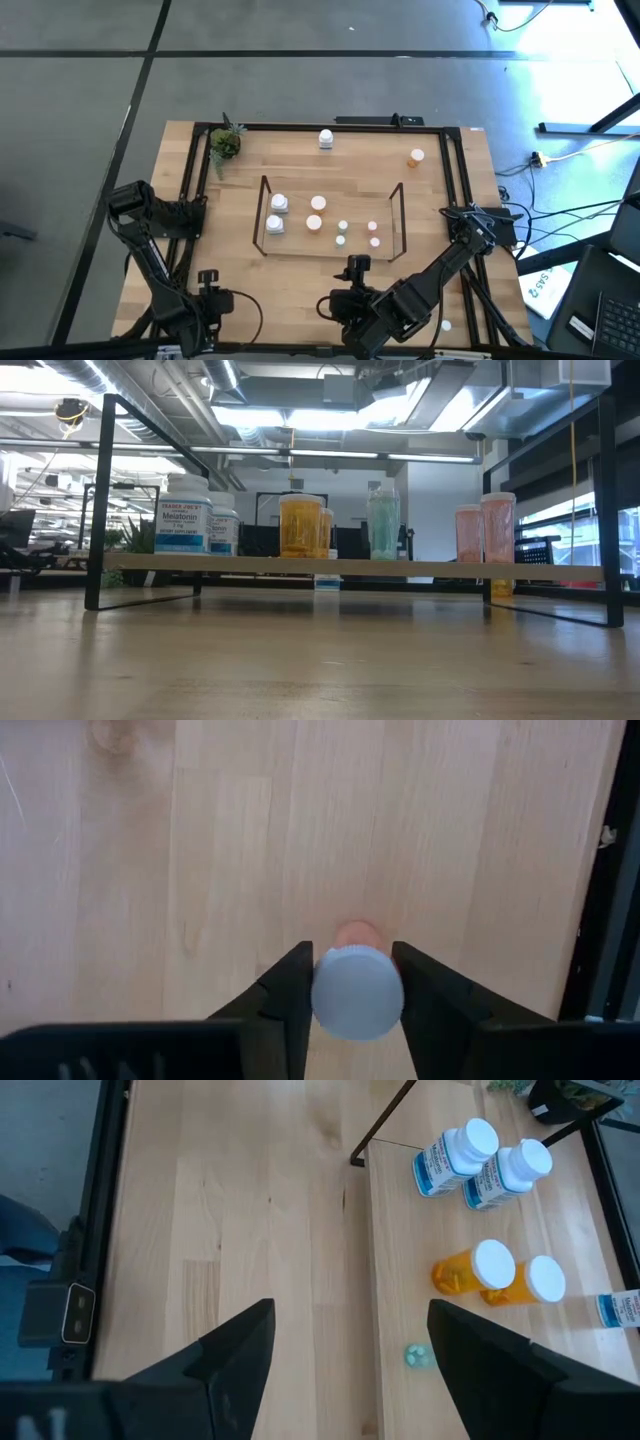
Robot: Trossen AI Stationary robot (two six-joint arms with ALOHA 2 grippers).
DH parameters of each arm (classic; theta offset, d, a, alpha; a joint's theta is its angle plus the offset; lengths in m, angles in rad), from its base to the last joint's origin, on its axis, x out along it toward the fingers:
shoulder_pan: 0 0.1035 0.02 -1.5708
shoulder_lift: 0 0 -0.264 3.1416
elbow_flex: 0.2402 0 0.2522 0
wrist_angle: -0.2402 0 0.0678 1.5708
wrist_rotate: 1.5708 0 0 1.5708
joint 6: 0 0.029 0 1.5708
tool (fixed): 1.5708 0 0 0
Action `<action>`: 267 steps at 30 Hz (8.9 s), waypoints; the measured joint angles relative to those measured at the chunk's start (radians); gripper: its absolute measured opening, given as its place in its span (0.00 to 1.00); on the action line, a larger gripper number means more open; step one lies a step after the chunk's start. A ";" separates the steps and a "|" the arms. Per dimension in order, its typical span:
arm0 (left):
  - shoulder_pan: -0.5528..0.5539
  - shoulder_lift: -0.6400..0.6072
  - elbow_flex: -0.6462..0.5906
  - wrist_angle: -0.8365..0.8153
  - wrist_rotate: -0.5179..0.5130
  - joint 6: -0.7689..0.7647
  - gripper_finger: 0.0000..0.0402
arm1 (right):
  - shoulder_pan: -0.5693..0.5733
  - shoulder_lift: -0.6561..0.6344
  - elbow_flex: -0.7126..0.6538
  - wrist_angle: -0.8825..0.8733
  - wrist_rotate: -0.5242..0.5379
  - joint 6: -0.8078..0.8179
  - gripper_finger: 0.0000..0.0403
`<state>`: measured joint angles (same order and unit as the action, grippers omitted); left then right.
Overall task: Pick and place medicine bottles onto shelf by color
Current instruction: Move the pink bottle on the table, then adjust the pink bottle on the shelf
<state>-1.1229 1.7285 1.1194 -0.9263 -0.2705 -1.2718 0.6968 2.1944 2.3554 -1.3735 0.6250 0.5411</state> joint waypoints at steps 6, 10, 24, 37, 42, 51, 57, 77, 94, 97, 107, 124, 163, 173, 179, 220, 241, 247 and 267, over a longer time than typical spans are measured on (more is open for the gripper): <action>0.002 0.000 0.000 0.000 0.000 0.000 0.26 | 0.000 0.000 0.000 -0.001 0.000 -0.003 0.66; 0.013 -0.001 0.001 0.001 0.004 0.001 0.26 | 0.001 0.000 0.000 -0.009 -0.002 -0.002 0.66; 0.170 -0.001 0.104 0.001 0.002 0.296 0.25 | 0.012 0.000 0.000 -0.023 -0.024 -0.031 0.66; 0.392 -0.001 0.144 0.181 -0.027 0.723 0.25 | 0.072 -0.015 0.000 -0.053 -0.002 0.071 0.66; 0.446 -0.001 0.144 0.288 -0.054 0.825 0.25 | 0.100 -0.064 0.001 -0.055 0.115 0.086 0.66; 0.491 0.005 0.144 0.377 -0.079 0.925 0.25 | 0.086 -0.093 0.002 -0.060 0.126 0.085 0.66; 0.508 0.088 0.145 0.391 -0.035 0.920 0.25 | 0.076 -0.093 0.002 -0.034 0.109 0.084 0.66; 0.510 0.133 0.143 0.355 0.032 0.891 0.25 | 0.076 -0.093 0.001 -0.014 0.099 0.079 0.66; 0.519 0.133 0.143 0.331 0.029 0.889 0.25 | 0.063 -0.093 0.001 -0.013 0.078 0.066 0.66; 0.519 0.133 0.143 0.332 0.029 0.886 0.25 | 0.063 -0.093 0.001 -0.012 0.078 0.066 0.66; 0.533 0.133 0.143 0.328 0.060 0.881 0.25 | 0.063 -0.093 0.001 0.012 0.079 0.066 0.66; 0.536 0.133 0.143 0.329 0.079 0.861 0.45 | 0.063 -0.093 0.001 0.050 0.079 0.067 0.66; 0.297 -0.124 0.143 0.124 -0.219 0.673 0.51 | 0.063 -0.092 0.000 0.085 0.079 0.056 0.66; 0.144 -0.127 0.144 0.057 -0.345 0.490 0.51 | 0.061 -0.092 0.000 0.102 0.079 0.055 0.66; 0.051 -0.127 0.143 0.011 -0.444 0.367 0.51 | 0.052 -0.092 0.000 0.126 0.077 0.061 0.66; -0.050 -0.127 0.143 -0.158 -0.554 0.076 0.51 | -0.107 -0.248 -0.526 -0.049 -0.359 0.500 0.66; -0.049 -0.126 0.143 -0.162 -0.554 0.070 0.51 | -0.087 -0.247 -0.677 0.283 -0.414 0.392 0.33; -0.049 -0.126 0.143 -0.162 -0.554 0.070 0.51 | -0.087 -0.245 -0.713 0.234 -0.301 0.430 0.31; -0.049 -0.126 0.143 -0.157 -0.554 0.068 0.51 | -0.120 -0.243 -0.941 0.235 -0.217 0.580 0.30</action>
<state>-1.1721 1.6024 1.2625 -1.0835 -0.8249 -1.2037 0.5766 1.9514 1.4147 -1.1385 0.4077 1.1213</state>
